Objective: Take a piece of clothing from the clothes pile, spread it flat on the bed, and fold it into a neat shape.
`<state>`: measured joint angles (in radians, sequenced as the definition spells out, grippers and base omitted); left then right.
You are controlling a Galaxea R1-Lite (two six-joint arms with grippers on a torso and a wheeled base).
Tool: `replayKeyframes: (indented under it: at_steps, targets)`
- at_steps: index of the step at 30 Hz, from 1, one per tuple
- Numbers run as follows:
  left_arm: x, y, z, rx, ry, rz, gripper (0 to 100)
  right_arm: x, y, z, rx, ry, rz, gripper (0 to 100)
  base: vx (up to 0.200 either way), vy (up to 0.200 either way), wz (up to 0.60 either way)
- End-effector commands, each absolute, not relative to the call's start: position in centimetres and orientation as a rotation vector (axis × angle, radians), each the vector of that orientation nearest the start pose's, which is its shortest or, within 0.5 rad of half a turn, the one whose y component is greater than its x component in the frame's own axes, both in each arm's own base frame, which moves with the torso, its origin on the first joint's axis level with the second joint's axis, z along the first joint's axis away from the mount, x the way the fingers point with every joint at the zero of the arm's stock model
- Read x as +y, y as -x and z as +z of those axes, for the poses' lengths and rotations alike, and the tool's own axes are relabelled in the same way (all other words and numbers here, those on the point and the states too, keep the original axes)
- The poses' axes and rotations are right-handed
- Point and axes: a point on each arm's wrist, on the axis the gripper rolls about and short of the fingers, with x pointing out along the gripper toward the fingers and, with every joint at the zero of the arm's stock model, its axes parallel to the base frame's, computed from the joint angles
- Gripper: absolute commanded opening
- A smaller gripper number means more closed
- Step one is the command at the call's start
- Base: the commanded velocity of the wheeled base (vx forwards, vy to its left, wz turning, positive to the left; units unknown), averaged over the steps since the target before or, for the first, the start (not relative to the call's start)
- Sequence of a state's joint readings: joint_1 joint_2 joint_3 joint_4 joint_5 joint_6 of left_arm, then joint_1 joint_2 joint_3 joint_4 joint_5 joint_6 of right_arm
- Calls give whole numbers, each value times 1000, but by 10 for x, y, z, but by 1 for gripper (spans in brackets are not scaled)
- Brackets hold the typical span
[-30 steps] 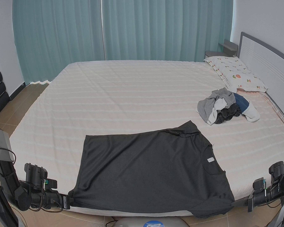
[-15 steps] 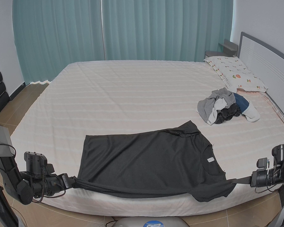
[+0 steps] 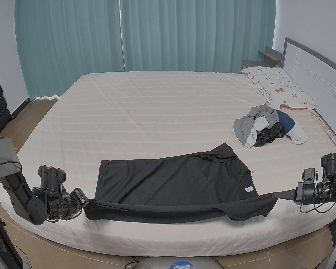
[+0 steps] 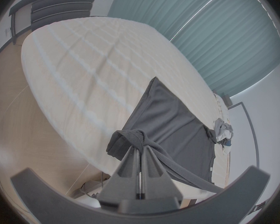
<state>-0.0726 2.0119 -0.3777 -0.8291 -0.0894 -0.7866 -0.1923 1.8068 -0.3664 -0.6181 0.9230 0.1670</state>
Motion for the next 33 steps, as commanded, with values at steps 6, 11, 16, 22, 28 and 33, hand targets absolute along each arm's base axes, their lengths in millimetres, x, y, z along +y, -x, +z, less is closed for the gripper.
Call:
replayKeyframes:
  at_steps: [6, 11, 16, 22, 28, 33]
  targets:
    - [-36, -263, 23, 878, 714, 153, 0, -22, -216, 59, 790, -596, 633, 0, 0, 0, 0]
    - [-37, -268, 23, 876, 718, 151, 0, -24, -221, 55, 803, -599, 619, 0, 0, 0, 0]
    - [-36, -277, 28, 834, 752, 161, 0, -27, -238, 49, 812, -593, 586, 0, 0, 0, 0]
    - [-35, -293, 35, 764, 869, 225, 0, -30, -256, 46, 801, -592, 585, 0, 0, 0, 0]
    - [-33, -294, 34, 759, 872, 234, 0, -29, -259, 43, 811, -592, 593, 0, 0, 0, 0]
    - [-37, -296, 22, 799, 864, 234, 0, -30, -266, 39, 796, -585, 593, 0, 0, 0, 0]
